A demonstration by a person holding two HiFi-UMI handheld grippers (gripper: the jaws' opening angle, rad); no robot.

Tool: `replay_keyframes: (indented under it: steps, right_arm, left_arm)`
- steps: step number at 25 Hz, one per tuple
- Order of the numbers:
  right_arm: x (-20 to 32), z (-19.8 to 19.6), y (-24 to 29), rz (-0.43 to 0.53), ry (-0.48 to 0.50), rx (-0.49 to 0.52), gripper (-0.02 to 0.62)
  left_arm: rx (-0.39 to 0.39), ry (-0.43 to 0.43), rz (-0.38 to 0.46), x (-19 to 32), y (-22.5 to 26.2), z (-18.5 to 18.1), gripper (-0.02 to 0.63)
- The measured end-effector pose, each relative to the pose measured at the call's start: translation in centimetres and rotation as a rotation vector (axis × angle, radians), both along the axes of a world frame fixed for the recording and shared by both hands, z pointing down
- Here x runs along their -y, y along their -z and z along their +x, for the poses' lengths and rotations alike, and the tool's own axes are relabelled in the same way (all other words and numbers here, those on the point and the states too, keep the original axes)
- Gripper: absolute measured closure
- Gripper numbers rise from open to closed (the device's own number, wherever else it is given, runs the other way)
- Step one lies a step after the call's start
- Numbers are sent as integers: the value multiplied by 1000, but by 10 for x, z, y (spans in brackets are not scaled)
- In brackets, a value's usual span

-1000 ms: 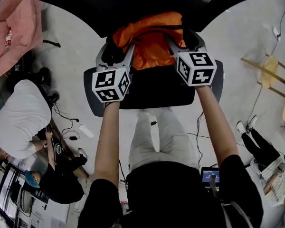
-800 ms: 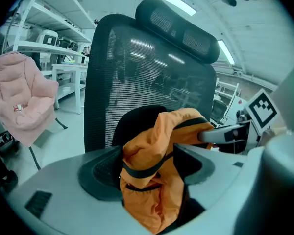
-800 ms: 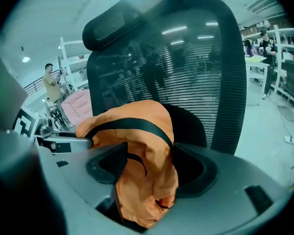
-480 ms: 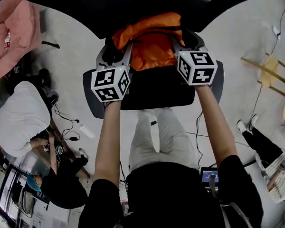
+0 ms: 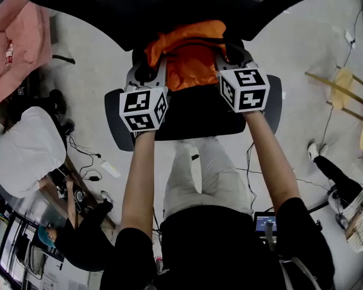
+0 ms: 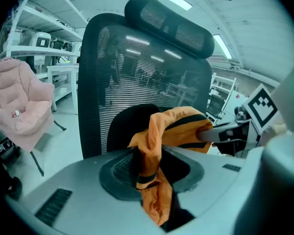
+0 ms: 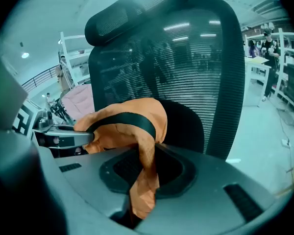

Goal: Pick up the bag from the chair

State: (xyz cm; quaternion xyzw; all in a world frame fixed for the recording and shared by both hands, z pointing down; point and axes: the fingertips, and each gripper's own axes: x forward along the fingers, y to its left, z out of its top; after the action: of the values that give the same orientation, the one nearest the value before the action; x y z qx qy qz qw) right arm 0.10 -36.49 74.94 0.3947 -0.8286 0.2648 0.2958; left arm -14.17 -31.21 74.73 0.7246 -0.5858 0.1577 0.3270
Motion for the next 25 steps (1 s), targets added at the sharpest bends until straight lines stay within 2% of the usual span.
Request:
replay_keyframes:
  steps: [9,25]
  right_arm:
    - [-5,3,6,17,14,-14,575]
    - [-51,6,50,68,43,-10,586]
  left_arm:
    - [-7,-19,-8,-1,9,6,528]
    - [-22,-26,30,-39,55,7,548]
